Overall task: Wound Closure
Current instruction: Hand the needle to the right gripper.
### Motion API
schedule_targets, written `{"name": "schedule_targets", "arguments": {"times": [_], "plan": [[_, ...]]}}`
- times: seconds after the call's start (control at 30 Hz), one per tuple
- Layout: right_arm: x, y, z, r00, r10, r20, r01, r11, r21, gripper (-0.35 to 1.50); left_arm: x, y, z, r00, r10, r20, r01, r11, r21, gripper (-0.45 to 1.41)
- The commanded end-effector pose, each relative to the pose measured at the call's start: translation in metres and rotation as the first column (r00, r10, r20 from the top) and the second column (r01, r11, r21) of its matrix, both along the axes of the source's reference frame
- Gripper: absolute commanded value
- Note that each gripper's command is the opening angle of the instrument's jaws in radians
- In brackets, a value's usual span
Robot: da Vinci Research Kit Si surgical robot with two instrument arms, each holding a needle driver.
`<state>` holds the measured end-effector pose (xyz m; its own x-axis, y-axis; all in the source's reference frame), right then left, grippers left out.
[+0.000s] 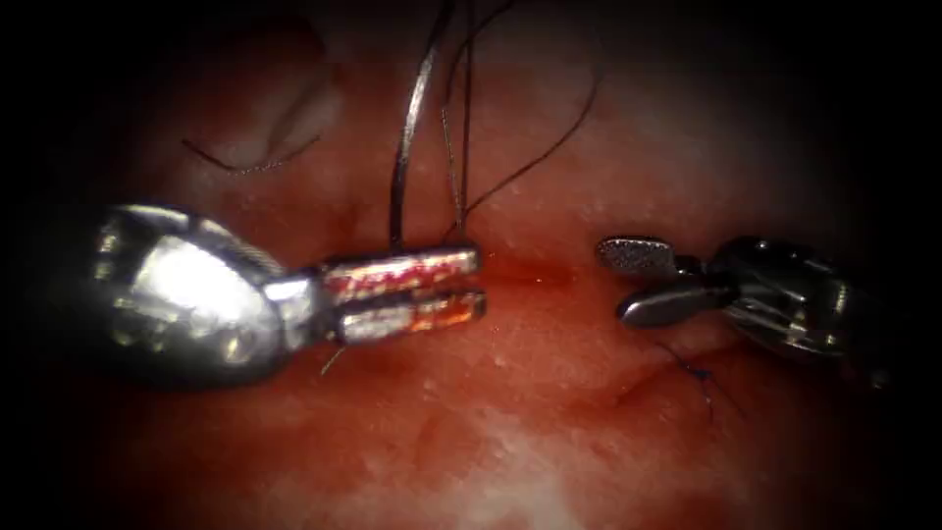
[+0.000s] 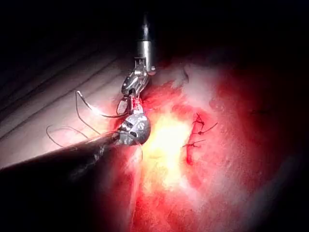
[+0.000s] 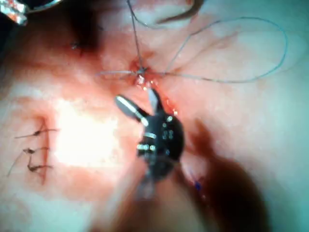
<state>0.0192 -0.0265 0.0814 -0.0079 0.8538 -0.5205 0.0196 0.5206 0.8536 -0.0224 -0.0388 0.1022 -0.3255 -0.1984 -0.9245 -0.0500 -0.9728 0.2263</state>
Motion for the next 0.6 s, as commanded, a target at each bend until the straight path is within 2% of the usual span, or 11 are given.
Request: {"name": "schedule_targets", "arguments": {"times": [0.03,0.1,0.17,0.23,0.4,0.6], "plan": [[0.0008,0.0000,0.0004,0.998,-0.007,0.056,0.013,0.993,-0.115,0.93,-0.0003,-0.0001,0.0017,1.000,0.010,-0.011,-0.010,1.000,0.014,-0.45],[0.0010,0.0000,-0.0002,0.993,-0.031,0.118,0.055,0.977,-0.204,0.93,0.0002,-0.0001,0.0036,1.000,0.012,-0.021,-0.011,0.999,0.040,-0.45],[0.0010,-0.0001,-0.0004,0.991,-0.036,0.129,0.064,0.972,-0.225,0.93,0.0003,-0.0001,0.0042,1.000,0.015,-0.027,-0.014,0.999,0.050,-0.45],[0.0012,-0.0004,-0.0010,0.990,-0.032,0.139,0.069,0.961,-0.268,0.93,0.0008,-0.0006,0.0065,0.998,0.029,-0.056,-0.023,0.995,0.099,-0.45],[0.0016,-0.0005,-0.0012,0.989,-0.025,0.145,0.069,0.947,-0.313,0.93,0.0015,-0.0011,0.0098,0.997,0.039,-0.062,-0.029,0.987,0.155,-0.45],[0.0016,-0.0005,-0.0012,0.989,-0.019,0.149,0.068,0.942,-0.329,0.91,0.0022,-0.0009,0.0102,0.997,0.039,-0.063,-0.028,0.984,0.177,-0.45]]}}
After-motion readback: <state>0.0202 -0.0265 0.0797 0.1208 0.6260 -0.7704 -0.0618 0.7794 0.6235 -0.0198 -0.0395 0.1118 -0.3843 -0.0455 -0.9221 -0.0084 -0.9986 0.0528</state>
